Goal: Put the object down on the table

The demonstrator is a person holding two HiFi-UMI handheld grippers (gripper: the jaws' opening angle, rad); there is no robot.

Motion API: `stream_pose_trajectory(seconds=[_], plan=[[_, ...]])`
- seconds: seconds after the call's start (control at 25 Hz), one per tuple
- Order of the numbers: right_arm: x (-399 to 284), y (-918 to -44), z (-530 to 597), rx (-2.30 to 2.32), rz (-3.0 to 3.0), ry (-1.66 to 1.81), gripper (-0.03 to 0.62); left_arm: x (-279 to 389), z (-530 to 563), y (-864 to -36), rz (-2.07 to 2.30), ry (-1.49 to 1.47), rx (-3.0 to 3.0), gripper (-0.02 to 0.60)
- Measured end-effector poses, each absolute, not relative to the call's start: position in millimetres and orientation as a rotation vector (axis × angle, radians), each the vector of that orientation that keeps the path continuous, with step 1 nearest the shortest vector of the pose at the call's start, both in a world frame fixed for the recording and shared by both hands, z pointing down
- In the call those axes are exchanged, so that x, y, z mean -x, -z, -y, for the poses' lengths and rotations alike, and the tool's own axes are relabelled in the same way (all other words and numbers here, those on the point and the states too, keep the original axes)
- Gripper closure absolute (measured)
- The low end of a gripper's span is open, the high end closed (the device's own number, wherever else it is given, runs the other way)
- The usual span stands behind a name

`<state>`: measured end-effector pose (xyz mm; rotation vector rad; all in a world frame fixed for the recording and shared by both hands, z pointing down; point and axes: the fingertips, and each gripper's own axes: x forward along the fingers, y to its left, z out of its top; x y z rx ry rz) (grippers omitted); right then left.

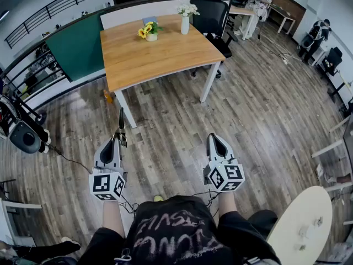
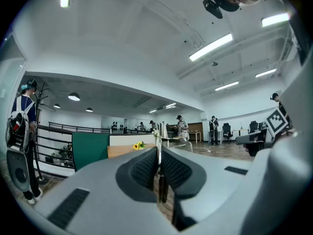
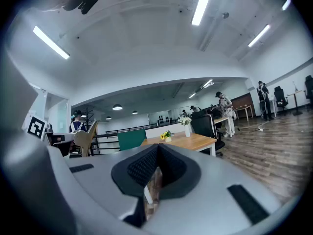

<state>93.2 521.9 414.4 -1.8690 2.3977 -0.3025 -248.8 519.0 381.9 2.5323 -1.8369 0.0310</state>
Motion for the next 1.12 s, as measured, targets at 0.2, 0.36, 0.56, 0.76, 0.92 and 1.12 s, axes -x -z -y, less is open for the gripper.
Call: stream_pose_trajectory(seconds=[0.2,0.36,0.56,0.76,0.92,1.12], plan=[[-87.6,-412.2,-522.2,1.865,-2.403,0.304,0.589,253.4,-518.8,-380.7,1.836,-0.027,-2.527,0.560],[-81.0,-410.1,-521.5,1.858,-2.412,0.290,0.589,257.5,-517.6,-379.6,1.836,-0.018,-2.530,0.560],[-71.1,-404.5,-521.7,1.835,-2.423,0.255,0.589,261.4,-514.8,-378.3,1.827,-0.018,-2.538,0.560],[-57.9,-401.2,-522.8,1.847,-2.412,0.240,0.589,273.6,-512.0,-381.2,1.809,-0.025,-2.544,0.560],[-43.3,-401.0,-529.2,1.869,-2.415,0.219,0.589,287.4,-509.0,-382.6,1.778,0.006,-2.549,0.560],[-39.6,-393.3,-530.6,1.899,-2.423,0.182,0.589,289.9,-496.0,-375.7,1.751,0.042,-2.564,0.560]])
